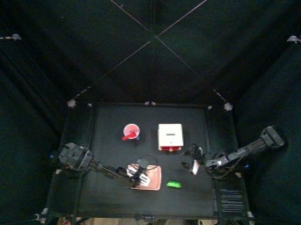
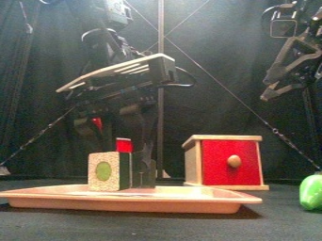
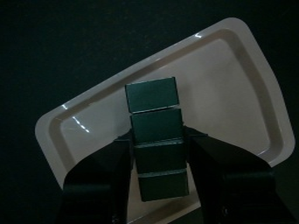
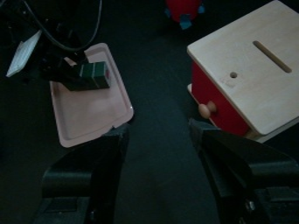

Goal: Place sushi roll left of plate

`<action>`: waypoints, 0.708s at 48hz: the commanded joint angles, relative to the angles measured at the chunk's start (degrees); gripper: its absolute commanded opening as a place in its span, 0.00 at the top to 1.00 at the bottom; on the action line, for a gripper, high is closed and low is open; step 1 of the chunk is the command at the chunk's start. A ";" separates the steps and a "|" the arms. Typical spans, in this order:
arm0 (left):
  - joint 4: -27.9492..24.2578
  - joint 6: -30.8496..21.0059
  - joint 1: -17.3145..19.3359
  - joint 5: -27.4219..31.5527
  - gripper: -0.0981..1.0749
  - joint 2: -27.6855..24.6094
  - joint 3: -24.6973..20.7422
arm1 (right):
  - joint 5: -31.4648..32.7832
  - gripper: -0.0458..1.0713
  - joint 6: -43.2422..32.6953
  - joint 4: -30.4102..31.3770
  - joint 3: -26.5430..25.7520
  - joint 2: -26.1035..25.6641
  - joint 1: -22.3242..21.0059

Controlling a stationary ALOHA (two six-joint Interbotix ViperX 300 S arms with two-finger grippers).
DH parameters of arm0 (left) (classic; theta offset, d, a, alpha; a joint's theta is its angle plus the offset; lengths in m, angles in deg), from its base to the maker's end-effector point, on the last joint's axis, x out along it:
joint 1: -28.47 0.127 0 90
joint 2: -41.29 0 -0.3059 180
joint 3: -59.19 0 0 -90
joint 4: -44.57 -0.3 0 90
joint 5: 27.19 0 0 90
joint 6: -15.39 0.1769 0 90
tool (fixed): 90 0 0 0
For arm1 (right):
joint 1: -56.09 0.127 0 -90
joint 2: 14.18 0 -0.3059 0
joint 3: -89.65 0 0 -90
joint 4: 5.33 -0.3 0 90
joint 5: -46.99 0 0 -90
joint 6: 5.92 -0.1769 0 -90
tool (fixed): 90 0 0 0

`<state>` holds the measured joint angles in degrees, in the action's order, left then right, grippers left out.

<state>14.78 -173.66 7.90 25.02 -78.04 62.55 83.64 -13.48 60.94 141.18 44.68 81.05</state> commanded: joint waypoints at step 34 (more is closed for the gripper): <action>6.50 -10.99 -8.44 12.48 0.45 18.37 14.85 | -0.09 0.15 0.35 0.26 -0.44 -0.09 0.26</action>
<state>21.37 -182.45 0.35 37.68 -62.66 76.00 83.64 -13.22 60.85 141.26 44.68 81.31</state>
